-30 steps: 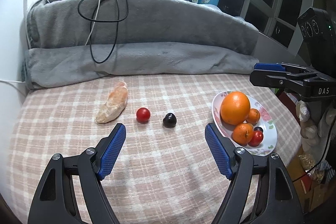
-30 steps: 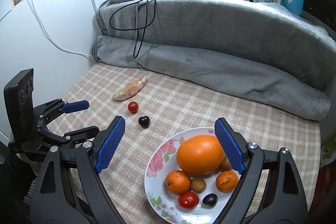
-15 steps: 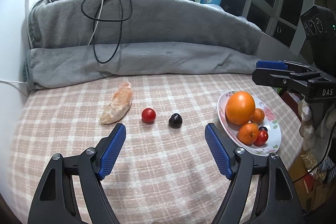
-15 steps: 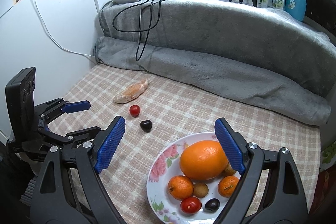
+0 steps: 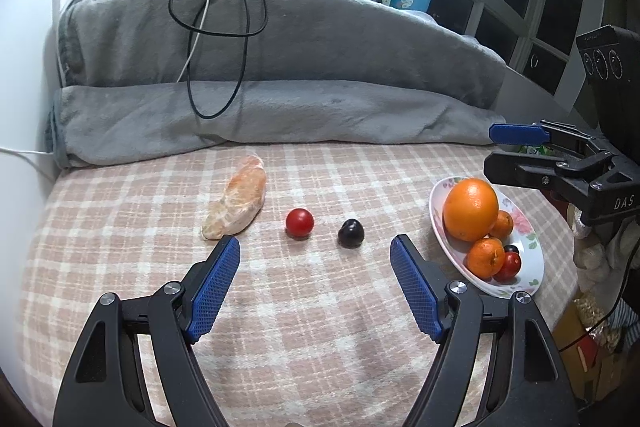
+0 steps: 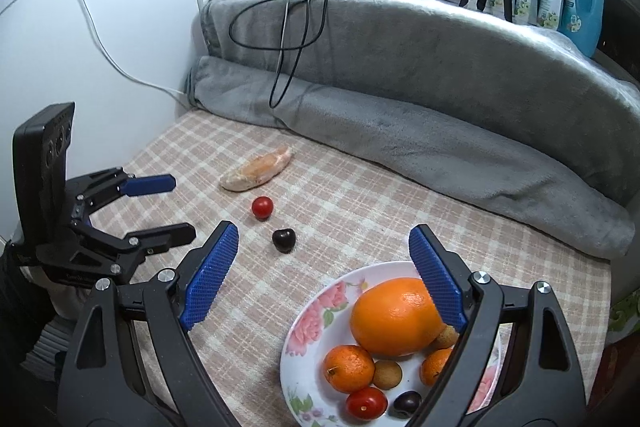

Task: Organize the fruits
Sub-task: 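Move the left gripper to a cherry tomato while the right gripper approaches a dark plum, then grasp the cherry tomato with the left gripper while the right gripper grasps the plum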

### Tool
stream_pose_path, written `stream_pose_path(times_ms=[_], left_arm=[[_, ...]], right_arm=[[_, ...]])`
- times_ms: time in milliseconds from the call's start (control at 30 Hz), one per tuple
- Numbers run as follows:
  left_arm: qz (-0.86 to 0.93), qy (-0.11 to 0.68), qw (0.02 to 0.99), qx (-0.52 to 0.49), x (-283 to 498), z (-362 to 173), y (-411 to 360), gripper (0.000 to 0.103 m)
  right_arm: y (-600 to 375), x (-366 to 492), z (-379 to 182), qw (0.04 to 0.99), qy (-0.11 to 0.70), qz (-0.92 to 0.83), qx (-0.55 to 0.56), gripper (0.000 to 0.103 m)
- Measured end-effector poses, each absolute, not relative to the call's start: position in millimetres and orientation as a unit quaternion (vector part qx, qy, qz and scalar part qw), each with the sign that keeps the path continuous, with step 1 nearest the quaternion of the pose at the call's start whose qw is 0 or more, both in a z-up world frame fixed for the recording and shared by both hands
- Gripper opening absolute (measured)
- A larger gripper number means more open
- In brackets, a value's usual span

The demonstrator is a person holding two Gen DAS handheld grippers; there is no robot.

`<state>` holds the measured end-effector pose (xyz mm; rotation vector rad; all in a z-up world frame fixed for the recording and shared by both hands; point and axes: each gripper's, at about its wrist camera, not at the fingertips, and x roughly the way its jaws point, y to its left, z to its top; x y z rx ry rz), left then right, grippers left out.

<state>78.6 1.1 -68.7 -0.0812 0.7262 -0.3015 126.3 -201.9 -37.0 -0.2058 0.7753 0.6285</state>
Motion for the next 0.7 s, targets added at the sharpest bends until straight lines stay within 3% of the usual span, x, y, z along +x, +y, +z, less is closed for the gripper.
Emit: stream_pose_path(times_ms=[67,133,300,500,600,700], left_arm=[[-0.148,0.357,0.922,-0.04,80.6,-71.1,3.7,0.077],[-0.15,0.361,0.919,-0.043,83.0,-74.5,6.2,0.065],[-0.157,0.378,0.911,-0.048,92.0,-84.7,11.2,0.051],[-0.165,0.388,0.906,-0.04,104.4,-88.1,11.2,0.042],[-0.168,0.391,0.904,-0.035,110.2,-88.3,10.9,0.041],[-0.173,0.395,0.902,-0.031,115.4,-88.8,8.9,0.039]], right_arm=[[-202.5,129.8,-39.4,0.87,0.379,0.301,-0.095,0.09],[-203.8,135.0,-42.1,0.866,0.39,0.302,-0.085,0.09],[-198.9,146.8,-50.8,0.849,0.418,0.316,-0.068,0.089],[-178.0,152.5,-63.2,0.827,0.439,0.338,-0.094,0.064],[-168.3,155.4,-70.7,0.816,0.449,0.346,-0.11,0.056],[-158.1,158.0,-77.6,0.807,0.456,0.353,-0.127,0.055]])
